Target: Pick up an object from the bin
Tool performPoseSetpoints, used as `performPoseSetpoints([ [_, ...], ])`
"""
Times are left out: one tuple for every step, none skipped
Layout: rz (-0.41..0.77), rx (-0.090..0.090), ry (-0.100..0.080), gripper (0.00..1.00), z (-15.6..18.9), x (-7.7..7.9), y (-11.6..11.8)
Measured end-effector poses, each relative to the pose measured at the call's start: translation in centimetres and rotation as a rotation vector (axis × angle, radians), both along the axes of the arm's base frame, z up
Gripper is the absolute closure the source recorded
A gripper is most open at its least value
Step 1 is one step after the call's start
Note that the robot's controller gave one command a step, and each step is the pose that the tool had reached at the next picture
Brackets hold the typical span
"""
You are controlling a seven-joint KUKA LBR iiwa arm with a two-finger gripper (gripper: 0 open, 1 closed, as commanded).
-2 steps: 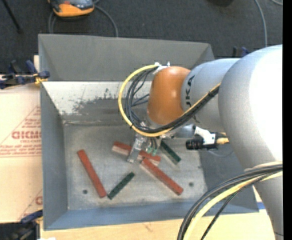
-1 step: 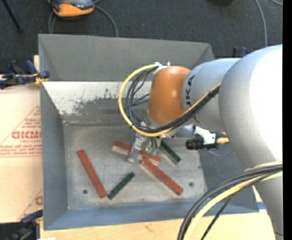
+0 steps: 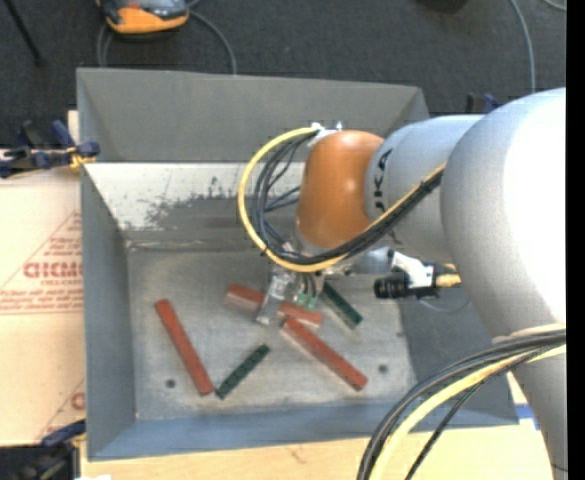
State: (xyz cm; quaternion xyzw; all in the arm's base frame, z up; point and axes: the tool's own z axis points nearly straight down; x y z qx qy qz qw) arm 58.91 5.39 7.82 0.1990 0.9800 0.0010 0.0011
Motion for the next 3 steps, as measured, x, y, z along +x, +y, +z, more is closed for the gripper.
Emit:
performPoseSetpoints([
  [0.000,-0.001,0.009,1.00,1.4,-0.2,0.0],
  [0.000,-0.001,0.003,1.00,3.6,-0.1,-0.1],
  [0.001,-0.001,0.002,1.00,5.2,0.0,-0.1],
])
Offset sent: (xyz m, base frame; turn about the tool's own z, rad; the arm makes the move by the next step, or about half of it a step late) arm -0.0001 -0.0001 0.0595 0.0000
